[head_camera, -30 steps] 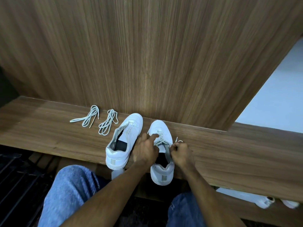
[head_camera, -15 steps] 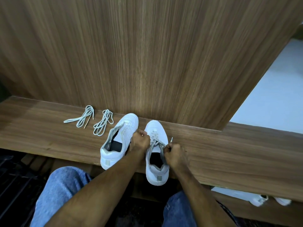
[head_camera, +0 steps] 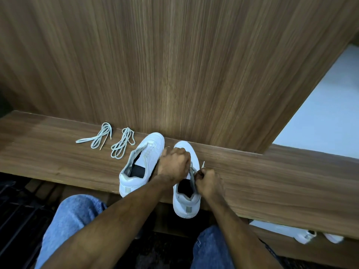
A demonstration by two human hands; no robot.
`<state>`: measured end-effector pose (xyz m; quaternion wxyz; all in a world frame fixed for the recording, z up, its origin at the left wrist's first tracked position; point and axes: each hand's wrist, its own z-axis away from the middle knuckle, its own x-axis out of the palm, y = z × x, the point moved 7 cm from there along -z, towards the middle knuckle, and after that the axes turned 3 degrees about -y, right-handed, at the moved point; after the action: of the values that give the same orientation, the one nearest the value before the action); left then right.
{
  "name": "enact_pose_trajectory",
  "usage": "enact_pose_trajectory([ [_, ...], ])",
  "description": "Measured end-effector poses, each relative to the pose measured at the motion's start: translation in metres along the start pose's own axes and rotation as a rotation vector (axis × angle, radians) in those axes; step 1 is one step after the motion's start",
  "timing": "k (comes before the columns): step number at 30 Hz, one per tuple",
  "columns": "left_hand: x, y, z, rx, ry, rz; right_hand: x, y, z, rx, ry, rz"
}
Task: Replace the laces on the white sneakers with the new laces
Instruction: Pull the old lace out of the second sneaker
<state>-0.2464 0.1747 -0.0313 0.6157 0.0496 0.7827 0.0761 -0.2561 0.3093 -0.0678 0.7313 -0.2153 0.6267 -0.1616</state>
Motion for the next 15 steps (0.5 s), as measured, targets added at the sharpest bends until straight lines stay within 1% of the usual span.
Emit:
enact_pose_trajectory([
  [2,-0.023,-0.030,0.002,-0.341,0.231,0.452,-0.001,0.000,0.001,-0.004,-0.004,0.004],
  [3,-0.025,-0.047,0.005,-0.536,0.288,0.654,-0.001,-0.001,0.001,-0.011,-0.007,0.006],
  [4,-0.025,-0.060,0.009,-0.673,0.317,0.766,0.000,-0.001,0.002,-0.015,-0.012,0.009],
  [5,-0.024,-0.065,0.009,-0.712,0.298,0.759,0.000,-0.001,0.001,-0.012,-0.012,0.012],
  [7,-0.016,-0.065,0.006,-0.623,0.204,0.698,0.001,0.000,0.001,-0.012,-0.019,0.005],
  [8,-0.012,-0.062,0.005,-0.525,0.177,0.685,0.001,-0.002,0.001,-0.019,-0.021,-0.002],
  [10,-0.004,-0.045,0.001,-0.265,0.132,0.606,0.001,-0.001,0.000,-0.021,-0.019,-0.007],
  [12,0.008,-0.021,0.000,-0.044,-0.014,0.375,0.001,-0.001,0.001,-0.009,-0.019,-0.011],
  [13,0.015,-0.011,0.001,0.015,-0.106,0.227,0.000,-0.001,0.001,-0.002,-0.020,-0.007],
  [14,0.020,-0.003,0.002,0.055,-0.156,0.097,0.000,0.000,0.000,0.002,-0.020,-0.001],
  [15,0.023,0.001,0.004,0.071,-0.166,-0.008,0.000,0.000,0.000,0.004,-0.021,0.002],
])
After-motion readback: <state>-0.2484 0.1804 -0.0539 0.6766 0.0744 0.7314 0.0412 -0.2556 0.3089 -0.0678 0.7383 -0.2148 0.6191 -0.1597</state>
